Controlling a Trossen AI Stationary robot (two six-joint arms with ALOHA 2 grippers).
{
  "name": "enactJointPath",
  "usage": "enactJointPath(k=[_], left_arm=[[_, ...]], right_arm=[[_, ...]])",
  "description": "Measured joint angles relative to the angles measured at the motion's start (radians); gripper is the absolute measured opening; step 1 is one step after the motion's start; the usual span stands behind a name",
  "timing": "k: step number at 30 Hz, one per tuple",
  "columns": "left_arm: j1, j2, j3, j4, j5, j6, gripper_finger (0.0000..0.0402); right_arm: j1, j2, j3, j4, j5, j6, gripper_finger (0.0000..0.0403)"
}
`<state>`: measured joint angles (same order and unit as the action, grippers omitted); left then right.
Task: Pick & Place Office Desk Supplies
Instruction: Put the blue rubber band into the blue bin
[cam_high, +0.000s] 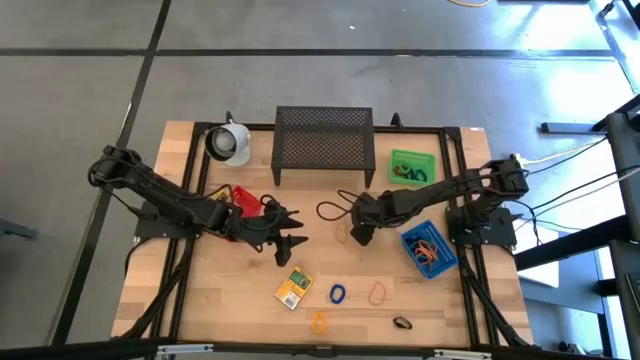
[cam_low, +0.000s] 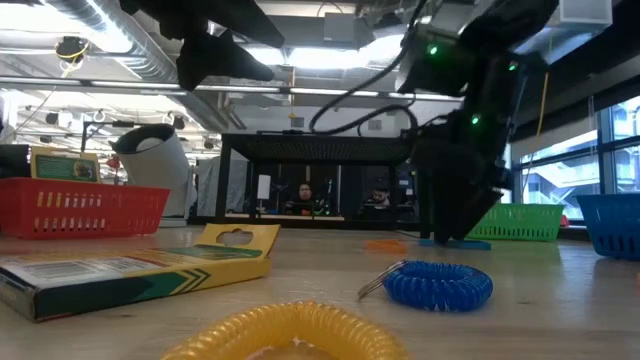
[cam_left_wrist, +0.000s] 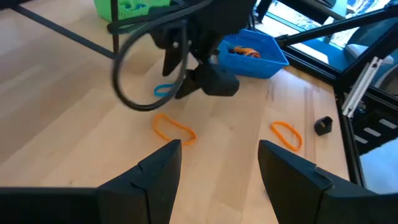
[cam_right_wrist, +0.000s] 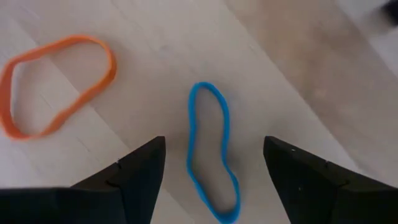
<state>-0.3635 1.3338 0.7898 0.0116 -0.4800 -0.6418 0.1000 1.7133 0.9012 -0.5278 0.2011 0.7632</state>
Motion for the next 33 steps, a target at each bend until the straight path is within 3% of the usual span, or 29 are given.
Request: enactJointPath(k=[4,12,17,28,33], left_arm=[[-0.004,0.000,0.000,-0.003,-0.027,0.005,0.0207],[-0.004,0.000,0.000,-0.012,-0.027,0.009,0.0207],[-0.004,0.000,0.000,-0.014,-0.027,0.009,0.0207],[-0.004,0.000,0.000,-0.016,-0.028,0.009,0.0207],[-0.004,0.000,0.000,-0.016,-0.055,0.009,0.0207]], right_arm=[[-0.028,0.034,0.004,0.025,-0.068,-0.020,0.0275],[-0.028,0.046,0.005,0.021,-0.061,-0.013,0.0256],[-0.028,0.041,0.003,0.012,-0.063,0.025,0.0199],[-0.023,0.042,0.003,0.002,-0.049,0.067,0.0015],[-0.009,0.022,-0.001,0.000,-0.041,0.088,0.0014]])
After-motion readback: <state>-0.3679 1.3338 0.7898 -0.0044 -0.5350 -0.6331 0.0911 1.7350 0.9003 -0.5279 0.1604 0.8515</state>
